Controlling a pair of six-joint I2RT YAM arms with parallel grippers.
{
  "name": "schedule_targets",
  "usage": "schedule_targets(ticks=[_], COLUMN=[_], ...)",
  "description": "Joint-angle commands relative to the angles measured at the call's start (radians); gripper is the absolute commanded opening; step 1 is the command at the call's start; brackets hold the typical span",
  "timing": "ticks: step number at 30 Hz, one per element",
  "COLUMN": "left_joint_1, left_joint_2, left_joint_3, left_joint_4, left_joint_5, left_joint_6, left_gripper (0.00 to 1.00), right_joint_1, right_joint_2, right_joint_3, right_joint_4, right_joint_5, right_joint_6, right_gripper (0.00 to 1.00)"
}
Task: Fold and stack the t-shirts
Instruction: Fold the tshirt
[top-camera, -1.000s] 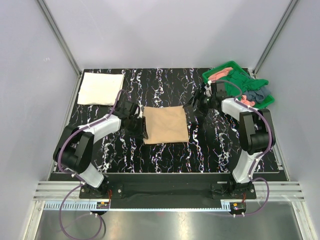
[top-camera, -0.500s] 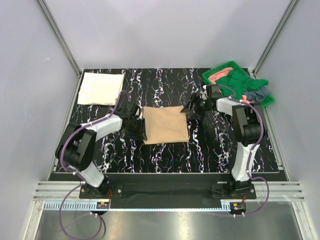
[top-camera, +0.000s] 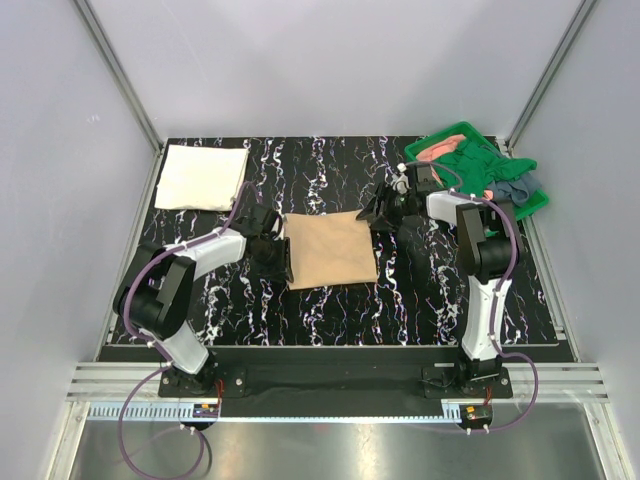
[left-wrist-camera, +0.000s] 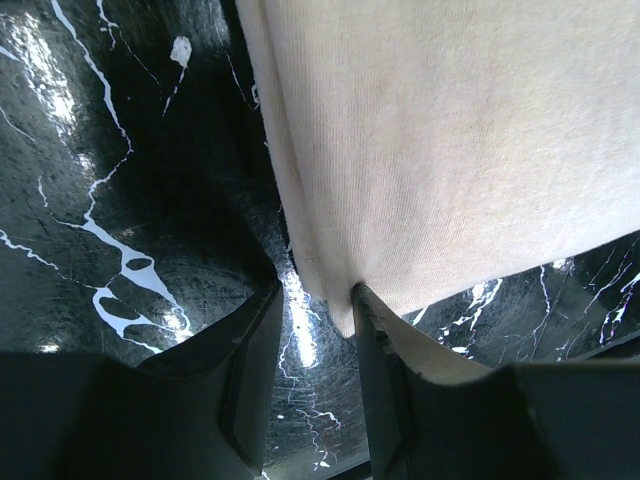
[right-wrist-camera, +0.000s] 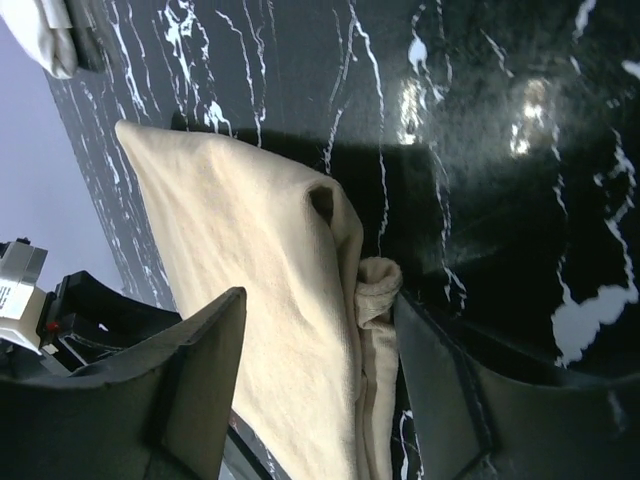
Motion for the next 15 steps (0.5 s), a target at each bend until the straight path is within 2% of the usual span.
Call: schedule_targets(ticks=[1,11,13,15], left_joint_1=[-0.003,0.000,-0.002,-0.002], left_joint_2=[0.006,0.006,0.004,0.006], left_joint_3=[0.018,0.009,0.004,0.002], left_joint_4=[0.015,0.014,0.014,0.014], left_joint_5=[-0.029,-0.035,-0.041,-0.040], left_joint_6=[0.018,0.018,0.019,0.018], left_gripper=[0.40,0.40,0.40,0.40], right_joint_1=[0.008,0.004,-0.005,-0.010], right_joint_2=[0.058,0.098,0.097,0.098], right_joint_3=[0.035,0.035,0.020,0.016], right_joint_4=[0.018,0.091,0.114,0.128], right_joint_5=[0.008,-0.052,-0.061,-0.055], right_joint_6=[-0.048,-0.054,-0.031,-0.020], right_gripper=[0.66,0.48,0.48,0.53])
